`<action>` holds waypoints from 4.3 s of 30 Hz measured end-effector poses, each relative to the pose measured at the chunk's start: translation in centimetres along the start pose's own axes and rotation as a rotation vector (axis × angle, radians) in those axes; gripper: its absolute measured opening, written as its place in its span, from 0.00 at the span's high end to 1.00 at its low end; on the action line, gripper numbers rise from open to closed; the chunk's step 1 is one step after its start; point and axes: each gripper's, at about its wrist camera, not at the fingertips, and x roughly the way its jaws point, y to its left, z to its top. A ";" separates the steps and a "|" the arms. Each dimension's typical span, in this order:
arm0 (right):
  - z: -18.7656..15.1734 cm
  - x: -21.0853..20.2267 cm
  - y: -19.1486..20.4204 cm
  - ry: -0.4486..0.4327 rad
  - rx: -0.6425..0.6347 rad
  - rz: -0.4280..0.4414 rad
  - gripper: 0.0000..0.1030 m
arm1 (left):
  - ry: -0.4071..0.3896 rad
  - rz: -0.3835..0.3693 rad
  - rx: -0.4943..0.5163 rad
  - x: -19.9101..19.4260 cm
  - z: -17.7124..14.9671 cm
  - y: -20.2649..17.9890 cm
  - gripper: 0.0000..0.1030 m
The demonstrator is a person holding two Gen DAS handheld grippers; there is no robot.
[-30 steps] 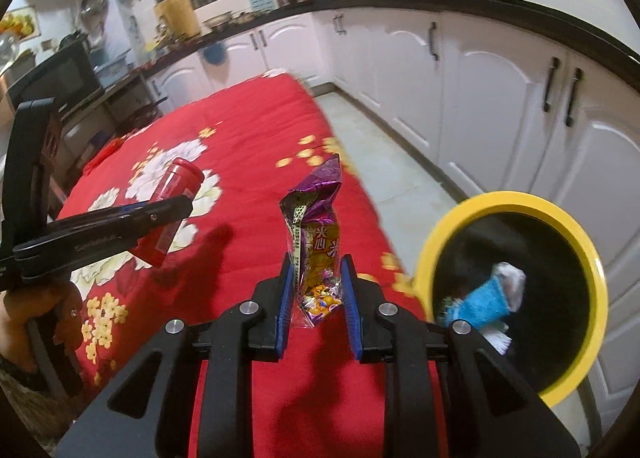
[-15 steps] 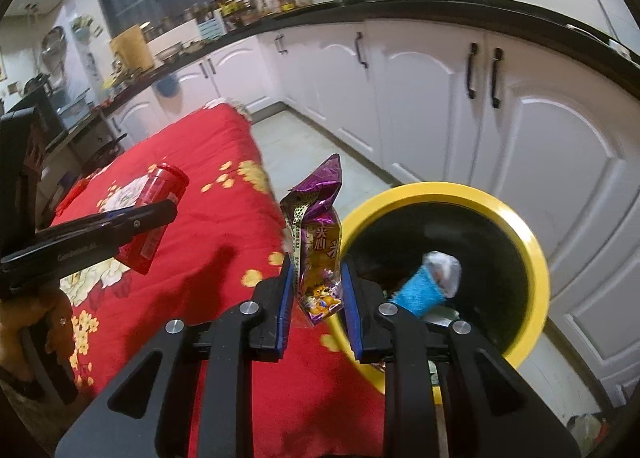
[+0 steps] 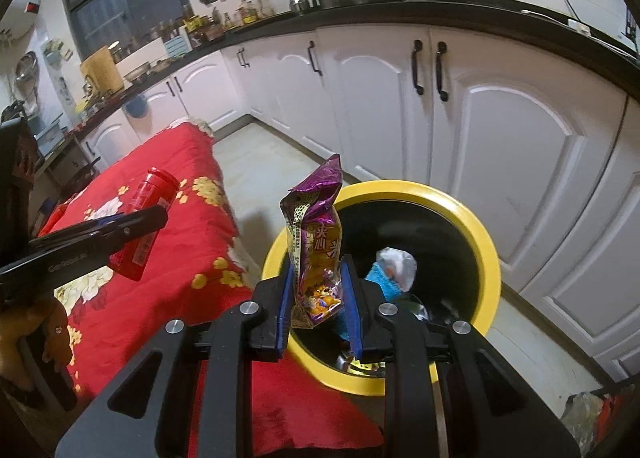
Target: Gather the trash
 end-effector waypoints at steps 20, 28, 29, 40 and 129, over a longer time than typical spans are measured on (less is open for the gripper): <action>-1.0 -0.2 -3.7 0.011 0.065 -0.072 0.79 | 0.019 -0.093 0.077 4.2 1.0 -4.7 0.78; -1.5 1.4 -4.8 0.049 0.097 -0.072 0.79 | 0.062 -0.114 0.078 6.5 0.9 -5.3 0.78; -1.6 1.6 -4.9 0.055 0.099 -0.072 0.79 | 0.067 -0.115 0.078 6.8 0.9 -5.3 0.78; -2.5 4.3 -5.1 0.110 0.114 -0.062 0.79 | 0.127 -0.125 0.077 9.5 0.4 -5.7 0.78; -8.6 -13.2 4.8 -0.294 0.027 -0.248 0.06 | -0.267 0.196 0.046 -12.1 -9.2 -0.9 0.10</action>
